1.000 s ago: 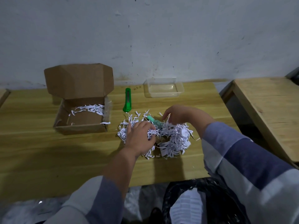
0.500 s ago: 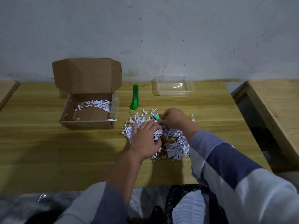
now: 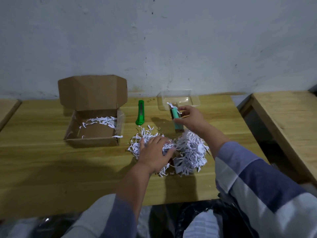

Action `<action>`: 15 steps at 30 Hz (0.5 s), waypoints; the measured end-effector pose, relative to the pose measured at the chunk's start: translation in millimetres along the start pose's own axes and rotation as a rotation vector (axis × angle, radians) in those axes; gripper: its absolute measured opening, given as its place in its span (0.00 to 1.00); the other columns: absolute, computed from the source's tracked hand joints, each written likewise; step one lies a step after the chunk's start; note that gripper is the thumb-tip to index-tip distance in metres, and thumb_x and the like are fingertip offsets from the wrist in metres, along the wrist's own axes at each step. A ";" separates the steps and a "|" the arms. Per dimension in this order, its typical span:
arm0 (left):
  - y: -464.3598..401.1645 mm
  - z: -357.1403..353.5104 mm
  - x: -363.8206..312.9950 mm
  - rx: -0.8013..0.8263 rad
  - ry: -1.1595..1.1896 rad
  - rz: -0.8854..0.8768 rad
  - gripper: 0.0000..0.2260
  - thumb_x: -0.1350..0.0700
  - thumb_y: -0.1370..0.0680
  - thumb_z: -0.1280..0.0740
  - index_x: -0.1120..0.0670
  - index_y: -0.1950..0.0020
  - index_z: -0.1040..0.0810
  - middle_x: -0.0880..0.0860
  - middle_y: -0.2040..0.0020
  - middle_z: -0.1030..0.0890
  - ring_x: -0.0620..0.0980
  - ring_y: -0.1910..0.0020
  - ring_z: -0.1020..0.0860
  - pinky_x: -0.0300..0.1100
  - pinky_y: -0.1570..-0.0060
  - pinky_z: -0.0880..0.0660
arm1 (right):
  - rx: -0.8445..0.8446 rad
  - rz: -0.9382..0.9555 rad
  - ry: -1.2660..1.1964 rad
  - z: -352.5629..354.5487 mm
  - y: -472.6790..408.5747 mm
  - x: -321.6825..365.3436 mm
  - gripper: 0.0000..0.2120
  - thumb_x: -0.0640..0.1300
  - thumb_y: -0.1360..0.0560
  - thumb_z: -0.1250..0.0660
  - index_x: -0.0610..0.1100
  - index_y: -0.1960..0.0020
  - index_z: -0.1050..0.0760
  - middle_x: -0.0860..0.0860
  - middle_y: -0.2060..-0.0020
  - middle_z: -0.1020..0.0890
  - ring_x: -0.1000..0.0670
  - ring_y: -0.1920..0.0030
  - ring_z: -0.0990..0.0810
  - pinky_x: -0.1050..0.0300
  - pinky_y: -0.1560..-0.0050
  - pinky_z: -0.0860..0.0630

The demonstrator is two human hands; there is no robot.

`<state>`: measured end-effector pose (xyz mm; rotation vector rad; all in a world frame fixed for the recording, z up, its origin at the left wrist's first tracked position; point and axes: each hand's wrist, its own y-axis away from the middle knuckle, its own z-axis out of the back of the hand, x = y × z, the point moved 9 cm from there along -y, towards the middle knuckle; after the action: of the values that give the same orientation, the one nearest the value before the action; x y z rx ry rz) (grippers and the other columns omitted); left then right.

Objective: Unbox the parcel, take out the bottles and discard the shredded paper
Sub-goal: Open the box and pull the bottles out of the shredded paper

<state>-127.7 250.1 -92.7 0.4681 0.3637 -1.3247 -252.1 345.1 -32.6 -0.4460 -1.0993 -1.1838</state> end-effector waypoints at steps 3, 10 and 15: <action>-8.5 22.7 -6.0 -0.140 0.081 0.056 0.23 0.35 0.23 0.46 0.45 0.33 0.33 0.46 0.31 0.29 0.47 0.28 0.36 0.57 0.26 0.58 | 0.010 0.007 -0.053 6.2 1.6 5.4 0.26 0.36 0.32 0.25 0.38 0.36 0.27 0.49 0.58 0.25 0.52 0.57 0.25 0.69 0.62 0.27; -29.1 51.2 -13.1 -0.196 0.202 0.126 0.24 0.38 0.23 0.38 0.48 0.32 0.29 0.48 0.34 0.24 0.49 0.32 0.30 0.58 0.26 0.56 | 0.143 -0.030 -0.265 -16.2 7.8 -3.7 0.11 0.39 0.29 0.28 0.38 0.48 0.20 0.42 0.58 0.18 0.47 0.57 0.20 0.61 0.52 0.21; -21.8 37.1 4.4 -0.140 0.560 0.211 0.19 0.45 0.27 0.29 0.51 0.39 0.23 0.47 0.52 0.17 0.48 0.52 0.19 0.54 0.43 0.23 | 0.095 -0.108 -0.228 -24.9 5.7 -21.9 0.08 0.36 0.24 0.35 0.37 0.48 0.20 0.38 0.53 0.17 0.40 0.54 0.18 0.44 0.41 0.23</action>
<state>-148.5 223.3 -65.8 0.7370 0.8417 -0.9402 -235.4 339.0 -61.1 -0.4607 -1.3852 -1.1897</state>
